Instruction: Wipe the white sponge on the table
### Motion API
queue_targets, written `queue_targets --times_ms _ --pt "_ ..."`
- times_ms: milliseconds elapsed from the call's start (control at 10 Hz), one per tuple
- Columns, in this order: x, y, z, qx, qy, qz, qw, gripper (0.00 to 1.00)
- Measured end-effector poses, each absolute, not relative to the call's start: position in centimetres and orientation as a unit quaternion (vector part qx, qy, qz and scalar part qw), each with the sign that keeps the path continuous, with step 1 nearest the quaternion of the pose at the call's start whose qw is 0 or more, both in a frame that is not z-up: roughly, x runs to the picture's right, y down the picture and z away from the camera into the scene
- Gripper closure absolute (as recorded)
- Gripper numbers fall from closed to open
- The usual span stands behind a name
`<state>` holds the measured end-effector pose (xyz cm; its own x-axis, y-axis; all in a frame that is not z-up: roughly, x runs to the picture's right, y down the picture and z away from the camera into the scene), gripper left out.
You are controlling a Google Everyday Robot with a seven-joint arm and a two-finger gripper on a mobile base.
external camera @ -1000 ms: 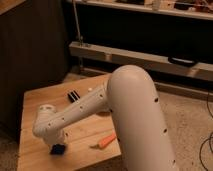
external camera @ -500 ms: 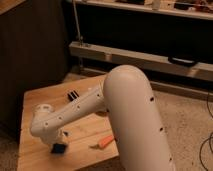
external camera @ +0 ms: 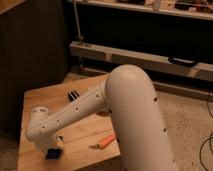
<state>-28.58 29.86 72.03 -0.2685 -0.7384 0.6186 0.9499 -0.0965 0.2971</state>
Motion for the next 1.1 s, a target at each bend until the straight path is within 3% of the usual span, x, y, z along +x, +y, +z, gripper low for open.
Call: queue_targets --times_ms 400,800,1100 --pt "-25.8 31.8 68.7 -0.169 -0.339 -0.738 0.558 0.96" --pt "-23.8 35.5 69.8 -0.214 -0.340 -0.735 0.546 0.96" --pt "-20.9 33.4 71.4 -0.224 -0.325 -0.708 0.586 0.96"
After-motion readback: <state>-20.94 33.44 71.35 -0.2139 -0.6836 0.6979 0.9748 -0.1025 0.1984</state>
